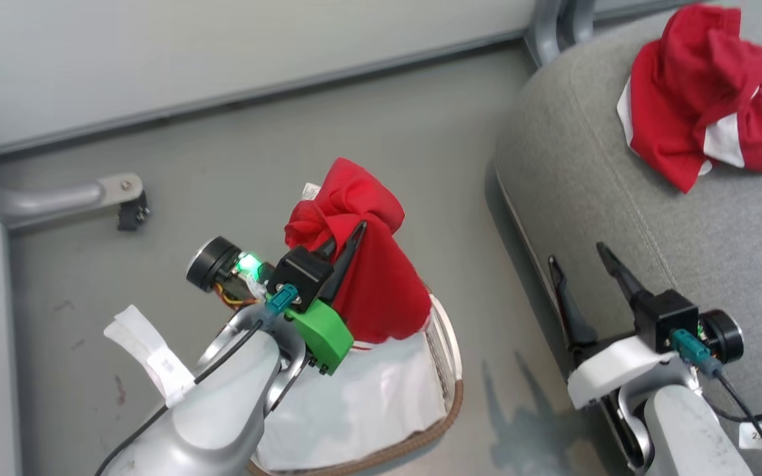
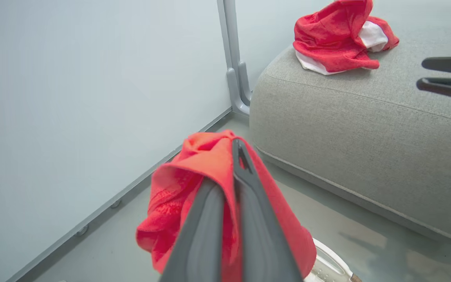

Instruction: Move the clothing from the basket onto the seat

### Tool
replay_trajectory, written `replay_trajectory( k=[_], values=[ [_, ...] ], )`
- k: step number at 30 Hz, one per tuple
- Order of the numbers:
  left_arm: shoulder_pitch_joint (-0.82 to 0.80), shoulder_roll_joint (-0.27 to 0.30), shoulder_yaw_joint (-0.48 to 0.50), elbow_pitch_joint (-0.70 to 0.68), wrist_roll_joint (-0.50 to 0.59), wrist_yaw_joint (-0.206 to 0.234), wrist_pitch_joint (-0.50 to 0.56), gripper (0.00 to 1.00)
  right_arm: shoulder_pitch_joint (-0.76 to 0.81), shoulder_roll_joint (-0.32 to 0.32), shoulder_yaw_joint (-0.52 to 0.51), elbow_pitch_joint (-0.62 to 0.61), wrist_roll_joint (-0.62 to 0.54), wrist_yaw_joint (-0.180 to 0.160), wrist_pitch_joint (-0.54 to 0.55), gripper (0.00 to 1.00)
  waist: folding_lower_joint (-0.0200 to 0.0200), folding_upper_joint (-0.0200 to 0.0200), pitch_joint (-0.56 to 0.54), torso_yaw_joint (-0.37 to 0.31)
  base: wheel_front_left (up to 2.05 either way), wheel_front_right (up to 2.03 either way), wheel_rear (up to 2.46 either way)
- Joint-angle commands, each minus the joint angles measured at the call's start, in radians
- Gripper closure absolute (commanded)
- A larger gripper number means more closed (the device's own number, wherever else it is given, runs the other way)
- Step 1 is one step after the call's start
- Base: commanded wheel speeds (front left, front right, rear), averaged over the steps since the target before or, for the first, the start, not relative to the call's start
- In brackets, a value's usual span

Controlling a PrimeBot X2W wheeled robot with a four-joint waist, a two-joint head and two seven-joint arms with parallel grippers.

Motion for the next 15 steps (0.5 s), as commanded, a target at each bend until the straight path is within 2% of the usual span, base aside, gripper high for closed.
replay_trajectory(
  k=[1,7,15],
  values=[
    [-0.023,0.011,-0.008,-0.022,0.005,-0.003,-0.004,1.0,0.028,-0.005,0.006,0.006,-0.003,-0.001,-0.002,0.0,0.0001,0.0,-0.154,0.062,0.0,0.0,0.0],
    [-0.099,0.042,-0.05,-0.092,-0.014,-0.004,-0.004,1.0,0.053,-0.005,0.045,0.013,0.004,-0.001,-0.002,0.0,0.0001,0.0,-0.233,0.06,0.0,0.0,0.0],
    [-0.241,0.08,-0.106,-0.131,-0.079,-0.004,-0.004,1.0,0.013,-0.004,0.095,0.007,0.011,-0.001,-0.002,0.0,0.0001,0.0,-0.263,0.058,0.0,0.0,0.0]
  ],
)
